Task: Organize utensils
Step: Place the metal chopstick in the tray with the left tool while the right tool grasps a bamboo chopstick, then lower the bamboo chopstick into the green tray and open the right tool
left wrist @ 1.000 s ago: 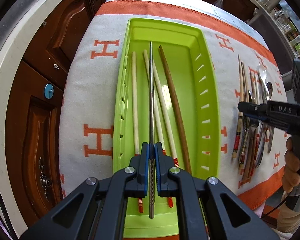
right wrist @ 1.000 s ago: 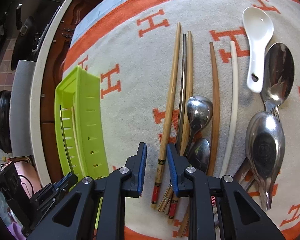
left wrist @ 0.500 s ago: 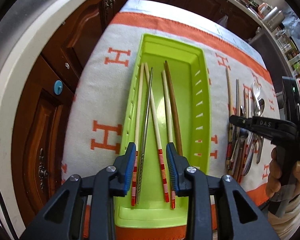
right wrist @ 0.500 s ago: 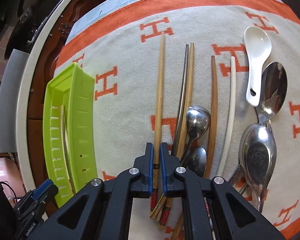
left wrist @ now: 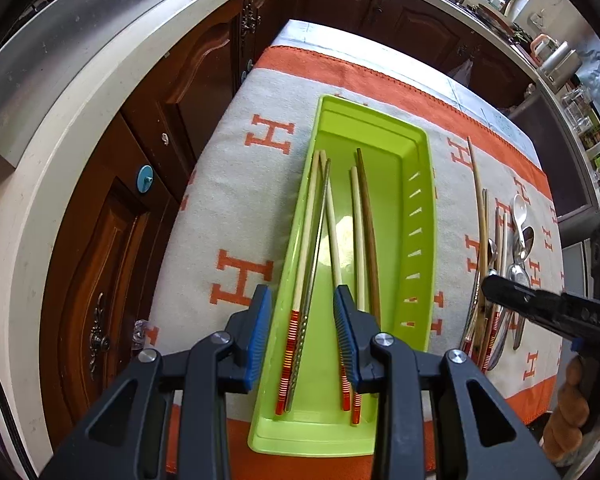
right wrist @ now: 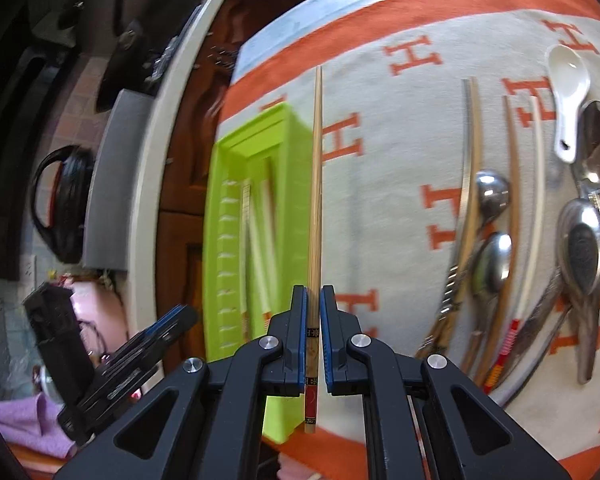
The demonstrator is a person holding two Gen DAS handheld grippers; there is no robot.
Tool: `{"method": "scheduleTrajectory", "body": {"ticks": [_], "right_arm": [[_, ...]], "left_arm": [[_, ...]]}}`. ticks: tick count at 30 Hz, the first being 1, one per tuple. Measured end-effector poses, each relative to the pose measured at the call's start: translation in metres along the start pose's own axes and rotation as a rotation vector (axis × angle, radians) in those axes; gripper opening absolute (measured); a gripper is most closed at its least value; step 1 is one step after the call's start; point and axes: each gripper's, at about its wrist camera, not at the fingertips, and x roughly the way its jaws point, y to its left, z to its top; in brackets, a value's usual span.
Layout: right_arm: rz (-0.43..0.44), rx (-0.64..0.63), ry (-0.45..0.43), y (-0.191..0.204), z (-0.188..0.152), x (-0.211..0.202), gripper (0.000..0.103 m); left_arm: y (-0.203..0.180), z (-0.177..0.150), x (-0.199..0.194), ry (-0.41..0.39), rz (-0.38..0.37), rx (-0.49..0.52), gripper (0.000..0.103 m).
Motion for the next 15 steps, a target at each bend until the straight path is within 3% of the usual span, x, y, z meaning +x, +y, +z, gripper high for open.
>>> {"method": "scheduleTrajectory", "body": {"ticks": [4,8,15], "right_arm": [[0.035,-0.066,0.037,0.032,-0.016,0.003,0.006],[0.033,-0.1,0.082,0.054,-0.026,0.016,0.006],[-0.014,-0.099,0.116,0.062,-0.028,0.038,0.007]], "left_arm": [[0.003,0.0,-0.004,-0.03,0.033,0.002,0.047],[0.008,-0.001,-0.008,-0.061,0.068,0.002,0.047],[0.021,-0.003,-0.005,-0.055,0.068,-0.027,0.047]]}}
